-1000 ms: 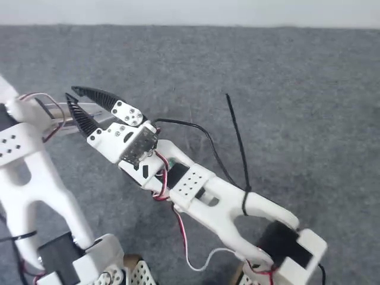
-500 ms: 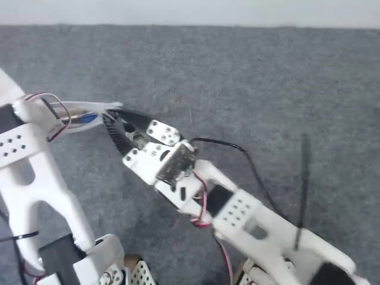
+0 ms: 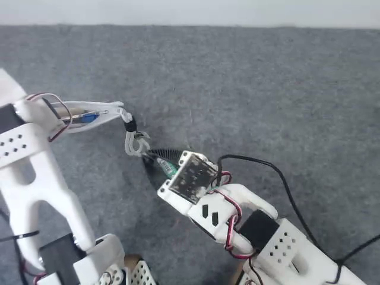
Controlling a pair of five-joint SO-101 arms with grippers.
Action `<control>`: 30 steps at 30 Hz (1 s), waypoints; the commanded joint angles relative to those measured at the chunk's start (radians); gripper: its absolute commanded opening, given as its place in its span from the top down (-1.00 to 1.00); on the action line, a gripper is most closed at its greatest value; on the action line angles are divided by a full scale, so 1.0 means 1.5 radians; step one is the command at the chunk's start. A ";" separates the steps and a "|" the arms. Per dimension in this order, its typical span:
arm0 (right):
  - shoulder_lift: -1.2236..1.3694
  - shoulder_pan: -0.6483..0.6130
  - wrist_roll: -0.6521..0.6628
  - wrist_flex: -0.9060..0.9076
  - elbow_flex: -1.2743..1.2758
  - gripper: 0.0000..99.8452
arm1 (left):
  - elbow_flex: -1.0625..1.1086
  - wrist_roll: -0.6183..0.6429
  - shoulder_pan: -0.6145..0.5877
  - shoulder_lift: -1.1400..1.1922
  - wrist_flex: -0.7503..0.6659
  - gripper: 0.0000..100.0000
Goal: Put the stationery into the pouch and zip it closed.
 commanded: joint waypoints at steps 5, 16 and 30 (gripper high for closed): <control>0.058 0.040 -0.016 0.076 -0.059 0.74 | -0.003 0.006 0.008 -0.005 -0.018 0.98; 0.371 0.047 -0.052 0.176 -0.234 0.62 | -0.001 0.006 -0.007 -0.005 -0.027 0.98; 0.647 0.060 -0.099 0.183 -0.376 0.62 | -0.001 0.006 -0.008 -0.005 -0.027 0.98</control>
